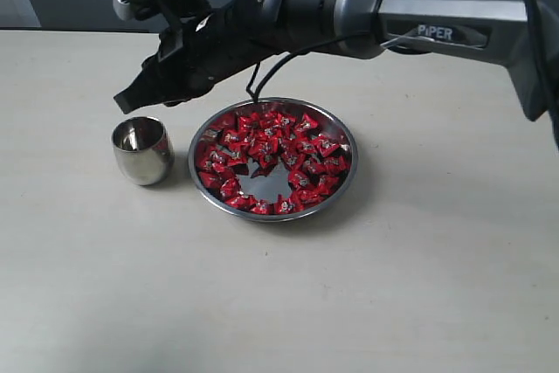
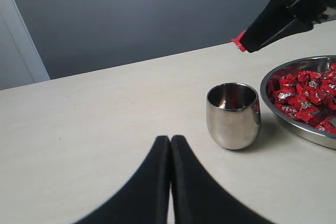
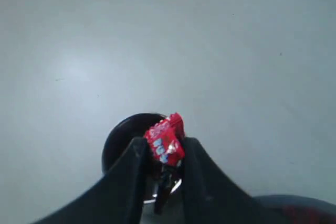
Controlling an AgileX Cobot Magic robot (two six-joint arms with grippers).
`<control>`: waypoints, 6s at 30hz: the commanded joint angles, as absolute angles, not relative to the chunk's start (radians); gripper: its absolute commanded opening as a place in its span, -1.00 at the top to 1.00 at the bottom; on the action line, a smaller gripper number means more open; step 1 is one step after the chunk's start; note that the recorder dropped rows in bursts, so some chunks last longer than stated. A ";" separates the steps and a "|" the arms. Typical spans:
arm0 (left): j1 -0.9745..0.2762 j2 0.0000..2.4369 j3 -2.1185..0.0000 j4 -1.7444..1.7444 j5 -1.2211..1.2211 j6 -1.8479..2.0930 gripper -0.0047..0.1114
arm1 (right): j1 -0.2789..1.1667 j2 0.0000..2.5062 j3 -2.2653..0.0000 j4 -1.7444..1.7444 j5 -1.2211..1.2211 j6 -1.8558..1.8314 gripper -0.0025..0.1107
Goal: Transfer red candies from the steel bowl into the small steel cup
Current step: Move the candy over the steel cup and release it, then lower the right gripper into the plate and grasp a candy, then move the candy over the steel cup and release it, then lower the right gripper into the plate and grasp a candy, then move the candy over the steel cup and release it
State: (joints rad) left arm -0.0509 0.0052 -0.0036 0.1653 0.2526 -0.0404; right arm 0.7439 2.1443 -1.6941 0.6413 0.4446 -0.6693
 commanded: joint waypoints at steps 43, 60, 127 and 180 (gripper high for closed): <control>-0.051 0.000 0.000 0.162 0.242 -0.041 0.91 | 0.695 2.346 -1.857 -0.183 0.950 -0.095 0.02; -0.051 0.000 0.000 0.162 0.242 -0.043 0.91 | 0.695 2.345 -1.859 -0.069 0.904 -0.119 0.02; -0.051 0.000 0.000 0.162 0.242 -0.043 0.91 | 0.779 2.239 -1.859 0.395 0.613 -0.445 0.10; -0.051 0.000 0.000 0.162 0.242 -0.043 0.91 | 0.670 2.221 -1.859 -0.051 0.976 -0.055 0.97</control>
State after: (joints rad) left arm -0.0509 0.0052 -0.0036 0.1653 0.2526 -0.0404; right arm 0.6471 2.2716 -1.8531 -0.0623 1.0151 -0.0457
